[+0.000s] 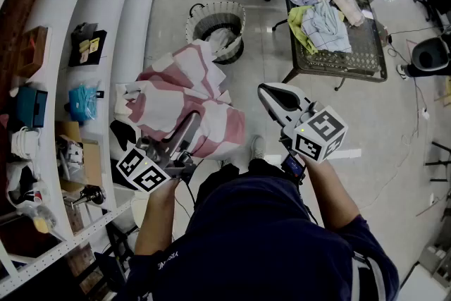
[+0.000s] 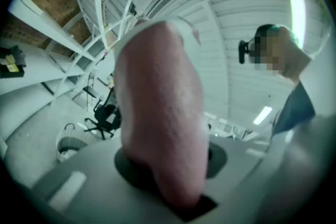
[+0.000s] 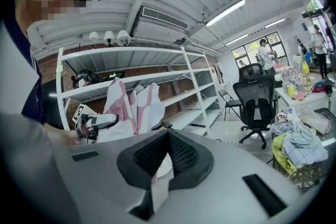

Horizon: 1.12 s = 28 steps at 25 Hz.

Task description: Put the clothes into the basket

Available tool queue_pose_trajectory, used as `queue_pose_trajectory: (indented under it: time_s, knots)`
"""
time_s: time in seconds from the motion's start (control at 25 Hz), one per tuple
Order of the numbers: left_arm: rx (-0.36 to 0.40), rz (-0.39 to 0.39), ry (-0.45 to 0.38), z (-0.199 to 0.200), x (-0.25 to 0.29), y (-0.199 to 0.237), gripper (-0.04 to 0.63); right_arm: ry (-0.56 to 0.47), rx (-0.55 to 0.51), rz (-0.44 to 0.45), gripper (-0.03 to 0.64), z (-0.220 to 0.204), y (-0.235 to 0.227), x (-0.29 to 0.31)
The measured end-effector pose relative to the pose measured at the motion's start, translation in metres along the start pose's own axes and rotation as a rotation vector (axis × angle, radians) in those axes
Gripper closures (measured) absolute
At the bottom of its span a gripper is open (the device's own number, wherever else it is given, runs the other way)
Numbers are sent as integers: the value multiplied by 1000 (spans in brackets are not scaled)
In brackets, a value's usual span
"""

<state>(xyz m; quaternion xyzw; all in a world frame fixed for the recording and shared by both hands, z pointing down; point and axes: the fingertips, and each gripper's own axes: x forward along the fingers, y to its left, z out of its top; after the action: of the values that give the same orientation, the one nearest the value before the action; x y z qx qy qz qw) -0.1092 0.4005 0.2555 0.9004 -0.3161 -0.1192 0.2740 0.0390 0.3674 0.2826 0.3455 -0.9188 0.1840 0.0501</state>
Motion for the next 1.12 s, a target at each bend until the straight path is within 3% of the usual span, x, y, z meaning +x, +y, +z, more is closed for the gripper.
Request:
queue_pose_trajectory:
  time_s: [0.56, 1.12]
  knots:
    - [-4, 35, -18, -1, 3, -1, 479, 2, 22, 17, 611, -2, -7, -7]
    - [55, 170, -83, -5, 41, -19, 479, -35, 73, 35, 610, -1, -87, -65]
